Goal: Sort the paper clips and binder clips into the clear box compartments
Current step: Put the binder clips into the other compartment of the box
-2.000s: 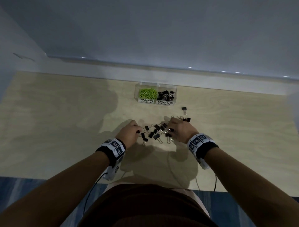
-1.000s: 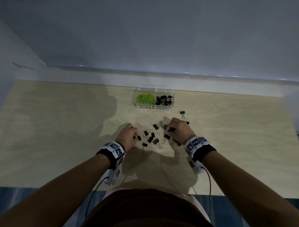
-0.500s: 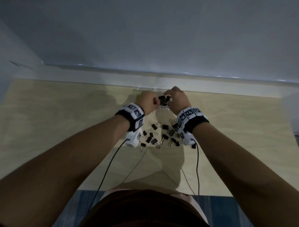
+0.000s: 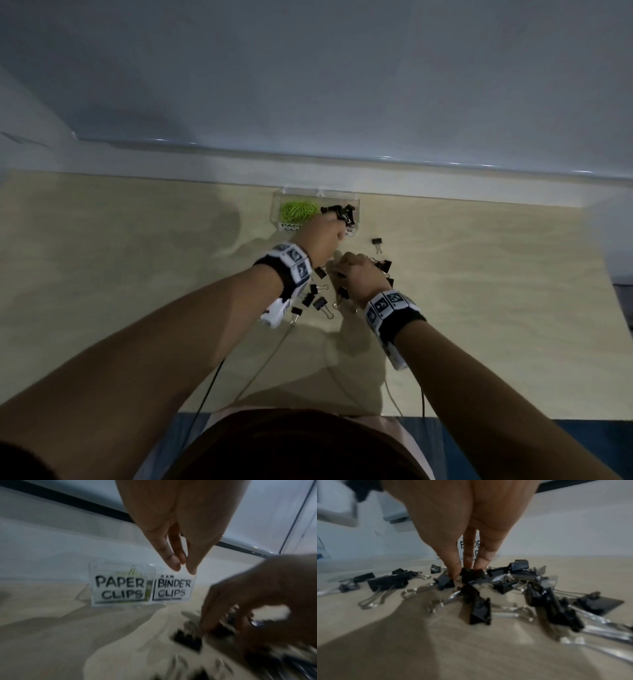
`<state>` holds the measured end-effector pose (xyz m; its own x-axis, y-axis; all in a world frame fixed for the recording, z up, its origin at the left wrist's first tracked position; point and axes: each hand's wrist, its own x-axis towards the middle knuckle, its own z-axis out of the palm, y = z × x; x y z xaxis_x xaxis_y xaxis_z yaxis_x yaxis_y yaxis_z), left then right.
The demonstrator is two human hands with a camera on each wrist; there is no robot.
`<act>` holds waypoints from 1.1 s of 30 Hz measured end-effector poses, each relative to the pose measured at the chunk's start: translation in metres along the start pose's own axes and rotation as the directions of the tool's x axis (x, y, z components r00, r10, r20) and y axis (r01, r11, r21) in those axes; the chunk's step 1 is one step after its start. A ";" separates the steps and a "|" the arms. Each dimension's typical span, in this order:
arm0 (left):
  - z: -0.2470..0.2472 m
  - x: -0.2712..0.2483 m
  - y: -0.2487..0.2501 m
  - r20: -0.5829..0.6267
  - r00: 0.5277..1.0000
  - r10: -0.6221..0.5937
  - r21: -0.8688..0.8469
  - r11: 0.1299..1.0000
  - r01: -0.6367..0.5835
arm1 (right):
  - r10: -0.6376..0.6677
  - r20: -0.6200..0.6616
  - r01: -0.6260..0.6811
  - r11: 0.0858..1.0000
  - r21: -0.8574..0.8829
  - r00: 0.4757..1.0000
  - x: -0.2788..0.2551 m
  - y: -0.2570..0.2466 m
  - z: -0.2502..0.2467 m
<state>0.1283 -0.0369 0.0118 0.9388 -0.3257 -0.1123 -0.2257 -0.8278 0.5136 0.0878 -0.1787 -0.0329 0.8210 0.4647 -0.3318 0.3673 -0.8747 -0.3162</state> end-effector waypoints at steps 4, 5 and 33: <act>0.030 -0.034 -0.015 0.168 0.977 -0.133 0.052 0.991 0.126 | -0.037 0.030 0.038 0.999 -0.009 0.999 -0.001 0.003 -0.002; 0.036 -0.036 -0.017 0.180 0.973 -0.146 0.051 0.989 0.138 | -0.046 0.030 0.047 0.999 -0.018 0.998 -0.003 0.003 -0.003; 0.015 -0.077 -0.052 0.323 0.946 -0.034 0.047 0.999 0.019 | -0.137 0.168 0.125 0.989 0.083 0.976 -0.024 0.000 -0.013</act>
<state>0.0639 0.0240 -0.0188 0.8115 -0.4277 -0.3981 -0.2193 -0.8544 0.4711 0.0738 -0.1917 -0.0130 0.6779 0.5966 -0.4296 0.4291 -0.7956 -0.4277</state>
